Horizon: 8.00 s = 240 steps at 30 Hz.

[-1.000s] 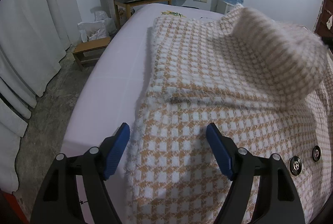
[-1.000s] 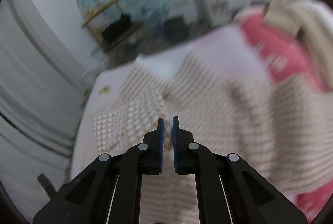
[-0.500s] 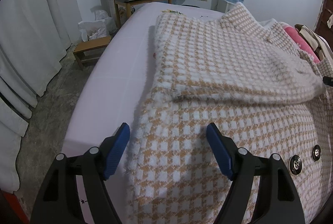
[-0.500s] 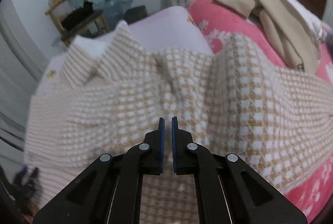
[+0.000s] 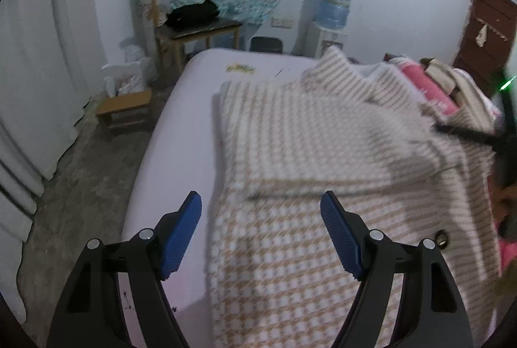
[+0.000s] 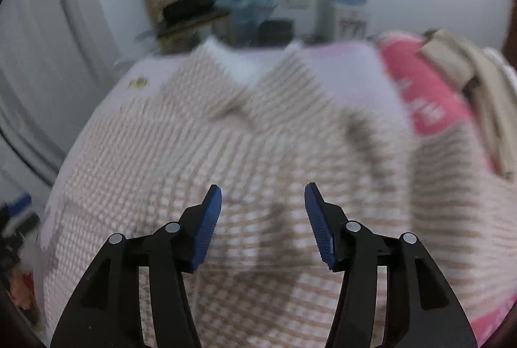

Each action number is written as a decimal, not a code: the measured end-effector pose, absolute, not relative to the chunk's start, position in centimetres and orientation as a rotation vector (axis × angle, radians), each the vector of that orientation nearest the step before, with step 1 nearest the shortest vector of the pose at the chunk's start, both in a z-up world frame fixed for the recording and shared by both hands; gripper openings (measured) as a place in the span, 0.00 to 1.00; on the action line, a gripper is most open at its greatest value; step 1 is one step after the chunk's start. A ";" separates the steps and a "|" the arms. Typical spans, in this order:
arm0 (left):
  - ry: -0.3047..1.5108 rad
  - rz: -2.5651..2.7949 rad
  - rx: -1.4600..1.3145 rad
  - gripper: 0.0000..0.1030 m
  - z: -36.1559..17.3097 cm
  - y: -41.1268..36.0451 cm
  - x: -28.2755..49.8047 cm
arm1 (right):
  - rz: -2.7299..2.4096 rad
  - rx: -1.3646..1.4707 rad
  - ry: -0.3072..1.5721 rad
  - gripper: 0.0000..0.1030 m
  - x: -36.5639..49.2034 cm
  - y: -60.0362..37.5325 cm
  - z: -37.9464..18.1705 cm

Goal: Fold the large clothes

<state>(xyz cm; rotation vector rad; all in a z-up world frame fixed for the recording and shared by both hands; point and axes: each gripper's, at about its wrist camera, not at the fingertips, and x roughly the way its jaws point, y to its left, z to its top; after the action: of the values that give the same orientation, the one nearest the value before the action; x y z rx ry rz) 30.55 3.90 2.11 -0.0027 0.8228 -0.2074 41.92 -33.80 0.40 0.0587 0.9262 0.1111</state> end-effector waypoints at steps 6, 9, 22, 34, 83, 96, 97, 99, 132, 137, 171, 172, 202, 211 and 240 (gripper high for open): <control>0.822 -0.299 -0.012 0.73 3.6 1.5 35.2 | 0.089 0.093 1.015 0.50 42.9 -35.2 -3.0; 0.860 -0.364 -0.082 0.73 2.9 0.1 40.1 | 0.082 0.069 1.021 0.50 42.7 -35.2 -2.9; 1.032 -0.241 -0.102 0.73 -2.1 0.0 49.6 | 0.082 0.083 1.004 0.51 41.2 -35.0 -1.5; 0.937 -0.328 0.140 0.80 0.4 -7.4 41.3 | 0.032 -0.002 1.005 0.70 41.1 -32.6 -1.9; 0.979 -0.240 0.158 0.96 -4.6 -8.6 40.0 | -0.015 0.011 0.968 0.92 40.3 -33.5 -3.6; 0.990 -0.244 0.160 0.96 -4.6 -8.6 40.1 | 0.028 0.221 0.711 0.92 32.0 -43.3 7.1; 0.992 -0.245 0.160 0.96 -4.7 -8.6 40.1 | -0.025 0.227 0.703 0.92 31.1 -45.4 7.5; 0.994 -0.245 0.160 0.96 -4.7 -8.6 40.1 | -0.127 0.213 0.707 0.92 30.0 -48.7 7.7; 0.974 -0.255 0.161 0.96 -4.8 -8.4 39.9 | -0.612 0.998 0.763 0.39 21.2 -76.1 -2.5; 0.973 -0.256 0.162 0.96 -4.8 -8.4 39.9 | -0.606 0.965 0.739 0.23 21.5 -75.6 -1.5; 0.882 -0.317 -0.003 0.74 1.1 1.9 34.8 | -0.023 0.122 0.384 0.15 32.5 -38.9 25.1; 0.878 -0.323 -0.017 0.73 1.4 2.6 34.3 | 0.009 0.114 0.390 0.15 32.7 -37.5 24.9; 1.065 -0.419 -0.129 0.54 -2.2 0.4 45.3 | -0.038 0.598 0.965 0.61 38.7 -52.3 1.7; 0.975 -0.395 -0.014 0.07 -1.3 -0.9 45.0 | -0.009 0.571 0.961 0.61 39.4 -52.3 0.3; 0.883 -0.226 0.076 0.12 -1.7 2.0 44.2 | -0.058 0.270 0.961 0.48 42.5 -47.0 -1.2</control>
<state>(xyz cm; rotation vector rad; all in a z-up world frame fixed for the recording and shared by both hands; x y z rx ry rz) 44.19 1.97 -1.74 0.0755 0.8834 -0.2263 42.54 -47.00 -1.20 0.2703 0.9615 -0.0577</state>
